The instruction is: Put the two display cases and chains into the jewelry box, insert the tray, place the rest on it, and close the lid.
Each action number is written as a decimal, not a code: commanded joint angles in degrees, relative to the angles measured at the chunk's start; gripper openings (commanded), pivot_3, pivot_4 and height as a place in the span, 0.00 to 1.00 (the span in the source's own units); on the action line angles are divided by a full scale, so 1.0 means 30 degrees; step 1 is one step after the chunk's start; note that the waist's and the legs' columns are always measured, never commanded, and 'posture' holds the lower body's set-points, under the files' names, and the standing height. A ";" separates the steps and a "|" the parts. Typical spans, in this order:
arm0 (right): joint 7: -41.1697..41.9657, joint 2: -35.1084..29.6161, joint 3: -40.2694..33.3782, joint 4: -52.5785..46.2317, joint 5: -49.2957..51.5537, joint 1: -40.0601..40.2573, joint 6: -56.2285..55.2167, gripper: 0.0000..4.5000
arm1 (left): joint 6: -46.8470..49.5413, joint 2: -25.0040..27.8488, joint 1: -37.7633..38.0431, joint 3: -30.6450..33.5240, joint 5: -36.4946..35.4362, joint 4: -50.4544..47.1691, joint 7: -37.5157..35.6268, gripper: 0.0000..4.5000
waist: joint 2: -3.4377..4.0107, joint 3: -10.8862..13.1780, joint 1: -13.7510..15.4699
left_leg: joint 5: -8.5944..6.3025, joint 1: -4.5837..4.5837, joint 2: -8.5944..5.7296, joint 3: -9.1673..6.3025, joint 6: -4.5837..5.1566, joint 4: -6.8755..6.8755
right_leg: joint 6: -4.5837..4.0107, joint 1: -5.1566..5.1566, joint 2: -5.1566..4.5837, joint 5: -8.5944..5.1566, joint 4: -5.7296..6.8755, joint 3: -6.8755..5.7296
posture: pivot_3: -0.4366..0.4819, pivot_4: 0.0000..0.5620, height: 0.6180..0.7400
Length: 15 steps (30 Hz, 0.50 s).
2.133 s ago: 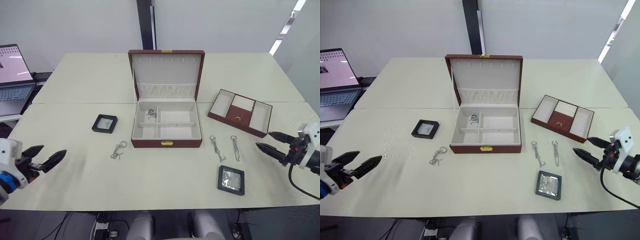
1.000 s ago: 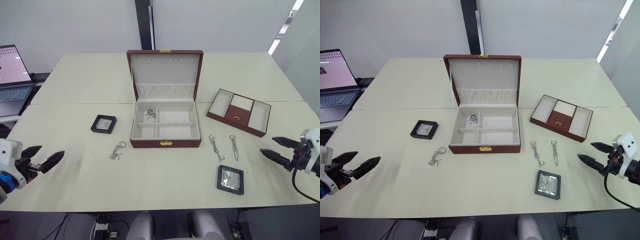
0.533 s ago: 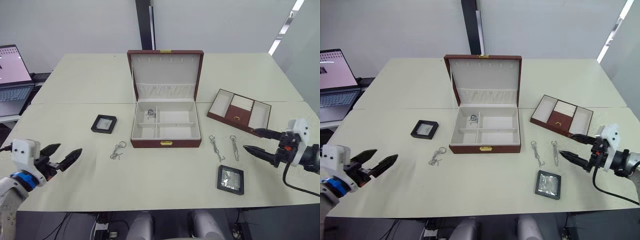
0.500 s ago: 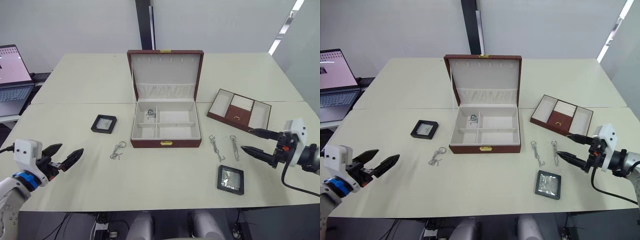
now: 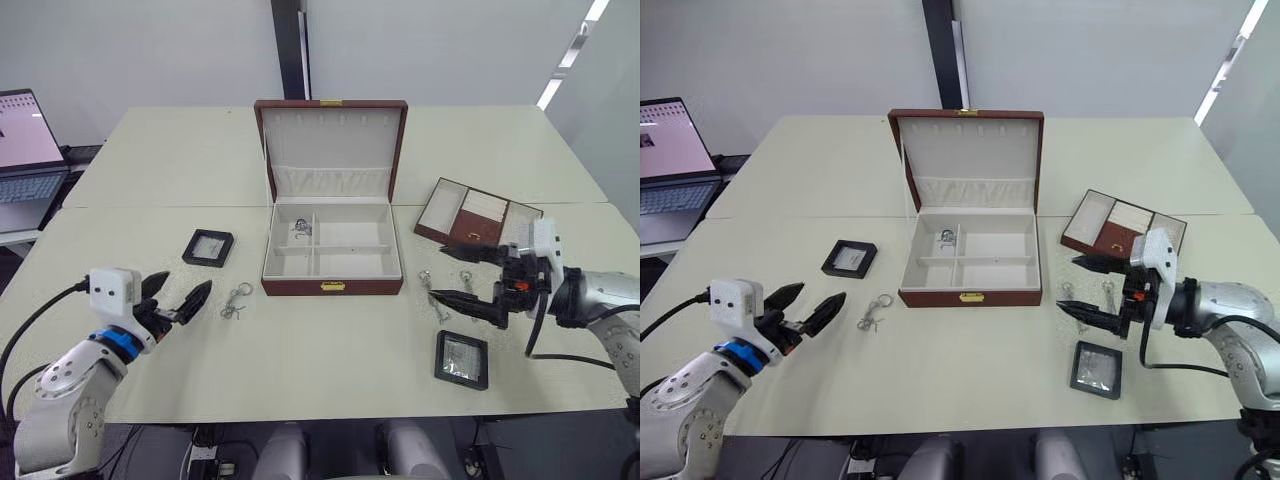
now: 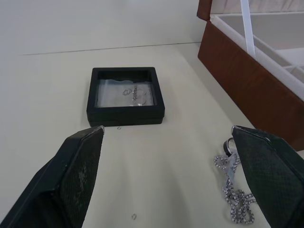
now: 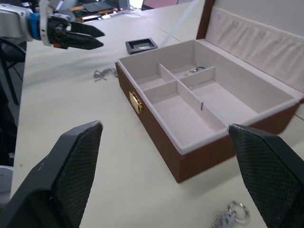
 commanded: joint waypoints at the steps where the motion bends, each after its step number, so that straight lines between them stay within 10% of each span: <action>1: -0.0312 0.0147 0.0229 -0.0630 0.0050 -0.0256 -0.0004 1.00 | -0.0665 0.1185 -0.1218 -0.0402 0.0719 0.0836 -0.0573 0.99 | -0.0001 0.0001 0.0018 | 0.0000 0.0000 -0.0004 -0.0004 0.0000 0.0000 | 0.0000 0.0000 0.0000 0.0000 0.0000 -0.0003 | 0.48 0.27 1.00; 15: -0.1117 0.0326 0.0285 -0.1320 -0.0174 0.0324 -0.0345 1.00 | -0.4916 0.7723 -1.0563 -0.6619 0.5112 1.3072 -1.0010 0.99 | 0.0002 0.0004 -0.0027 | 0.0001 -0.0038 -0.0033 -0.0001 0.0000 -0.0006 | -0.0003 -0.0057 0.0066 -0.0001 0.0013 -0.0015 | 0.48 0.27 1.00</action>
